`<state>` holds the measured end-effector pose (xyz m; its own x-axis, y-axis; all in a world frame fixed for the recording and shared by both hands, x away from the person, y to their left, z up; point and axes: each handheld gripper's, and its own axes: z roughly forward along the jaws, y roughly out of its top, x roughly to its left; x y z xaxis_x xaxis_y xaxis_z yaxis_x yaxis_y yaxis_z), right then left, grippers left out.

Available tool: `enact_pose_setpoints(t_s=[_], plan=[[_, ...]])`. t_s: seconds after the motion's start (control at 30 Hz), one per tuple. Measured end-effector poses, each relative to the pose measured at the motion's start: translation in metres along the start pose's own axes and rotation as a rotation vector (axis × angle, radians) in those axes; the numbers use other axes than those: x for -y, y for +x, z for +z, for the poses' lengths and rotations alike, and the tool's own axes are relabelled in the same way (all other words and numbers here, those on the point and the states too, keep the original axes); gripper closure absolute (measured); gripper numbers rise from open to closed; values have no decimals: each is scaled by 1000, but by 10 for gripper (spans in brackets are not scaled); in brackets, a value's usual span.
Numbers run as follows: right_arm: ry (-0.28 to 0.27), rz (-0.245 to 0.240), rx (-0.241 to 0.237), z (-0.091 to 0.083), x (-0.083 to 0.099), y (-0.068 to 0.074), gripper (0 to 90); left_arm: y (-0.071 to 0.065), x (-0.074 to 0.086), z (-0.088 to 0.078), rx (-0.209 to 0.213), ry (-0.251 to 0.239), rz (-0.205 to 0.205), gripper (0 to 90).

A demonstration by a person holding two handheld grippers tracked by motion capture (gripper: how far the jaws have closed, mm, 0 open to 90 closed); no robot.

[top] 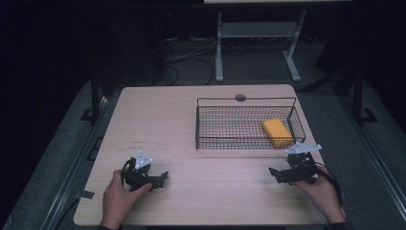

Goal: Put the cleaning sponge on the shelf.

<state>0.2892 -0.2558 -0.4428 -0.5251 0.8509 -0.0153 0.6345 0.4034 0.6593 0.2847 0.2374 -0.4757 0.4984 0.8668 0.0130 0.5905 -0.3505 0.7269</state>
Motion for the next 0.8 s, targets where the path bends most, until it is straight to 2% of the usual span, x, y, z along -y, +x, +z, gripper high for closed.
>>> enact_pose_setpoints(t_s=[0.2, 0.33, 0.53, 0.63, 0.8], plan=[[24, -1, 40, 10, 19, 0, 68, 0, 0, 0, -1, -1, 0, 131], [25, -2, 35, 14, 28, -1, 60, 0, 0, 0, 0, 0, 0, 132], [-25, 40, -17, 17, 38, -5, 26, 0, 0, 0, 0, -1, 0, 132], [-61, 48, -17, 17, 43, -4, 25, 0, 0, 0, -1, -1, 0, 132], [-61, 49, -17, 17, 43, -4, 24, 0, 0, 0, 0, -1, 0, 132]])
